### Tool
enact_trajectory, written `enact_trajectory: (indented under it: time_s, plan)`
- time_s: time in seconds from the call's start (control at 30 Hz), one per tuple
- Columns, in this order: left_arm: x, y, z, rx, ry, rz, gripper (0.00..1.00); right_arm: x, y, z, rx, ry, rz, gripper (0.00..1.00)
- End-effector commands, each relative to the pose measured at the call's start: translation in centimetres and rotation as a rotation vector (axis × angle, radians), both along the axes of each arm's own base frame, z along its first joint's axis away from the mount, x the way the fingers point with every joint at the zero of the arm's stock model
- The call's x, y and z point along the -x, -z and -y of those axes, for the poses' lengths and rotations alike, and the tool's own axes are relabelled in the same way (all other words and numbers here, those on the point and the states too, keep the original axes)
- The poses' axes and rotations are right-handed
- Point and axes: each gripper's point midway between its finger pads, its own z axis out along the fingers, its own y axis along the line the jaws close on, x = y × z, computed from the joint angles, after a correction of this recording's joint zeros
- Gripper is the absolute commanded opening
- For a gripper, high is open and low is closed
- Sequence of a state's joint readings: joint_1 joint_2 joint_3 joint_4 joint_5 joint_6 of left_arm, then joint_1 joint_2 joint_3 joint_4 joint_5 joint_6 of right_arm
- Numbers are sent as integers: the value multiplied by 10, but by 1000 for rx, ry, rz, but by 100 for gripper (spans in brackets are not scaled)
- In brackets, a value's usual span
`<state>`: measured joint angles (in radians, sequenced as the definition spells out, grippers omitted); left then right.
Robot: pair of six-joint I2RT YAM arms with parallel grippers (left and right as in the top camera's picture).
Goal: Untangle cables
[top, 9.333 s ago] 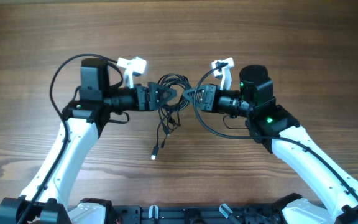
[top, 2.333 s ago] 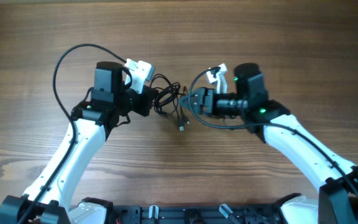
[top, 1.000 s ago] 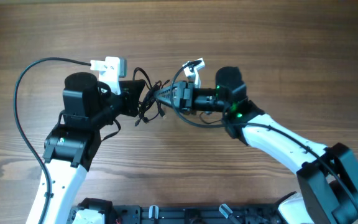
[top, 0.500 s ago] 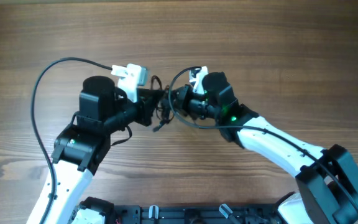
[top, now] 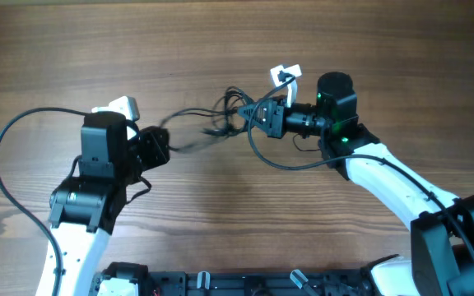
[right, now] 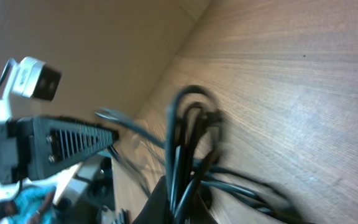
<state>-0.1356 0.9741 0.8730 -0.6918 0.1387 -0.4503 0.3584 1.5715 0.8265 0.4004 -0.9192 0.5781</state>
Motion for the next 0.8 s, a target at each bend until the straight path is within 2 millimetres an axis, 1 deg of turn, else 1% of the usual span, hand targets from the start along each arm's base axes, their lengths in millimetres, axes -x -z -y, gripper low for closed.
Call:
enact_trajectory:
  time_s: [0.0,0.03,0.1,0.17,0.2,0.27,0.33,0.37,0.4,0.43,0.53,0.6,0.63,0.67,0.7,0.77]
  plan:
    - [-2,-9,43,59,325,68,75,12,0,1,24,-96,124,4]
    - [2,-17,58,34,493,149,100,14,4,1,40,-107,141,5]
    - [5,-25,66,-33,627,242,100,18,8,2,59,-137,182,5]
    - [8,-23,75,-113,740,294,100,20,12,2,65,-139,159,5]
    - [11,-21,82,-133,789,305,100,22,13,2,64,-146,147,4]
    - [12,-15,91,-137,821,293,100,22,14,2,66,-146,138,4]
    - [10,-1,106,-142,866,263,100,23,16,3,73,-144,128,5]
    - [7,10,113,-159,880,238,100,22,18,3,80,-136,127,5]
    - [3,17,114,-185,876,222,100,22,19,3,85,-137,133,5]
    - [-4,29,115,-229,863,197,100,23,21,4,91,-141,128,5]
    - [-16,41,124,-254,869,197,100,24,23,4,94,-143,117,5]
    - [-28,42,129,-233,839,217,100,25,23,4,95,-144,113,5]
    - [-33,43,131,-224,830,222,90,25,24,4,96,-144,110,4]
    - [-35,47,134,-224,836,219,73,25,24,4,96,-144,110,4]
    - [-33,61,138,-221,852,178,52,25,24,4,96,-144,109,5]
    - [-28,74,142,-217,874,133,54,25,24,4,97,-144,109,5]
